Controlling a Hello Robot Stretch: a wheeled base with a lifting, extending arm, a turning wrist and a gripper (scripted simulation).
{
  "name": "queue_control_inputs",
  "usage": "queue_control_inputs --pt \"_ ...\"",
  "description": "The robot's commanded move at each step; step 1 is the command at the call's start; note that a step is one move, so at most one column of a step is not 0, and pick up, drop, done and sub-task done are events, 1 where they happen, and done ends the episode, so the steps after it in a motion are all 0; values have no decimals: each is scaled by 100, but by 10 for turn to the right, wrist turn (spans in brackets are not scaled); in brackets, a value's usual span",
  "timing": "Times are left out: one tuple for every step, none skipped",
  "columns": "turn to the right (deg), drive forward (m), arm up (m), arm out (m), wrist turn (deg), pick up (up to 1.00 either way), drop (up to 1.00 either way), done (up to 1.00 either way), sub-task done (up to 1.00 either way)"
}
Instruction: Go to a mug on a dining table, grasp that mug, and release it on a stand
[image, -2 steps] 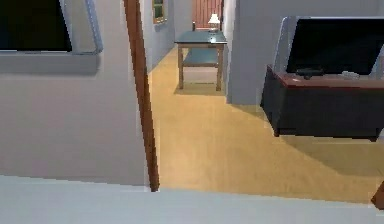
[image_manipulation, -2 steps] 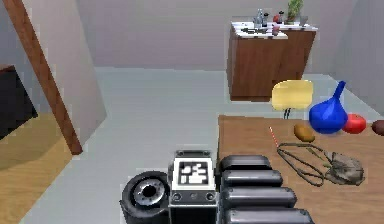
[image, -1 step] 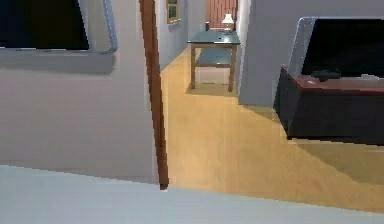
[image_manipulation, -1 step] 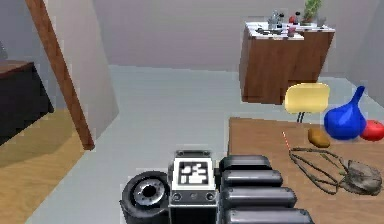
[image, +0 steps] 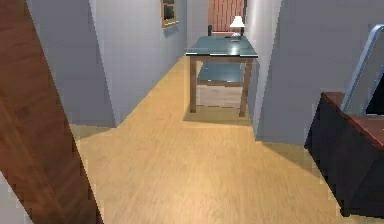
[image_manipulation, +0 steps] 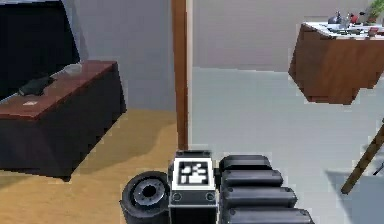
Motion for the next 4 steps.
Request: queue_control_inputs --pt "0 45 0 0 0 0 0 0 0" --pt "-60 0 0 0 0 0 0 0 0" --pt "0 100 0 0 0 0 0 0 0" --pt "-30 0 0 0 0 0 0 0 0"
